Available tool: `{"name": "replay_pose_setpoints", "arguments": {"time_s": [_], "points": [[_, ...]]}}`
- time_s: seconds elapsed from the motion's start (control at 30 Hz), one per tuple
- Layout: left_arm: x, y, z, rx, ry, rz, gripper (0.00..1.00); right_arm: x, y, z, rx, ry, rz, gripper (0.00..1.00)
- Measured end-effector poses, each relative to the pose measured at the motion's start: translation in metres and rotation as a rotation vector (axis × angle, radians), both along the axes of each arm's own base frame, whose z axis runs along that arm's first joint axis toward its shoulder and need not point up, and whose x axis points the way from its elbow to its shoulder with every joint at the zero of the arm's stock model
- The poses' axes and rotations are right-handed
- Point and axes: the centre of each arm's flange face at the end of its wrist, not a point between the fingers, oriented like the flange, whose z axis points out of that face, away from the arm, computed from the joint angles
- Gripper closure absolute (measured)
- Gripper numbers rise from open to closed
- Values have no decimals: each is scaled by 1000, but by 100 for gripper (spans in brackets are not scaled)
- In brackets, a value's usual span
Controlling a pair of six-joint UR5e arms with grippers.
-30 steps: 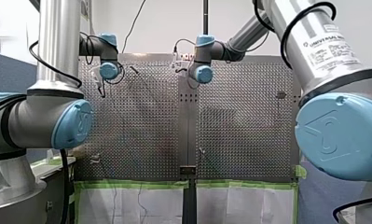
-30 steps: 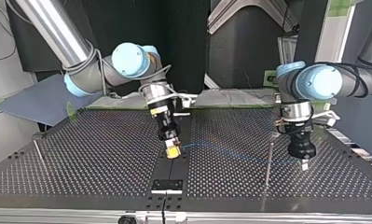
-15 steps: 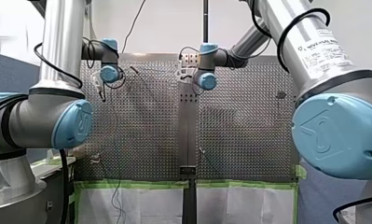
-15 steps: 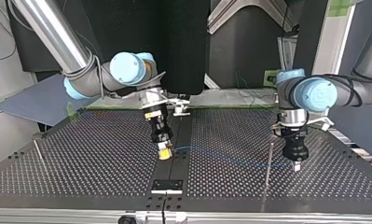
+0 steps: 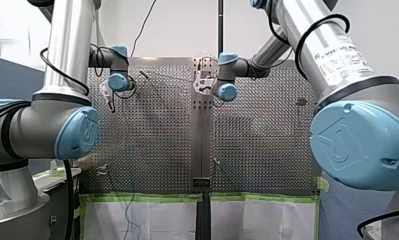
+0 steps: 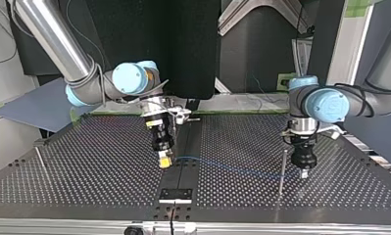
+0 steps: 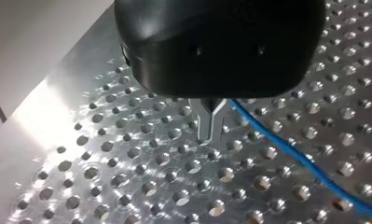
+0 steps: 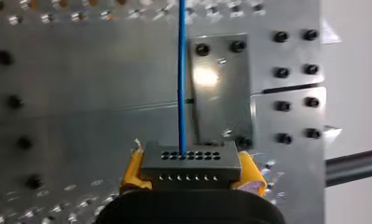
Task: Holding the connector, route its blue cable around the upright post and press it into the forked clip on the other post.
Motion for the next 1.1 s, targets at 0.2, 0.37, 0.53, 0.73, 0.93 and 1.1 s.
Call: {"name": "replay_pose_setpoints", "arguments": {"time_s": [0.2,0.37,0.53,0.73,0.93,1.1], "points": [[-1,-2,-1,5,7,-2,81,0,0,-8,22,17,0,100],[-1,-5,-1,3,8,-10,64,3,5,-15,47,37,6,100],[-1,-8,-1,5,2,-33,32,3,9,-23,72,57,2,100],[-1,-9,-2,1,8,-31,8,2,15,-35,93,75,-5,100],[-3,-8,-4,-5,20,-6,0,-4,19,-53,114,92,-22,100],[-3,-10,-4,-4,23,-17,0,-16,18,-70,129,98,-53,100]]}}
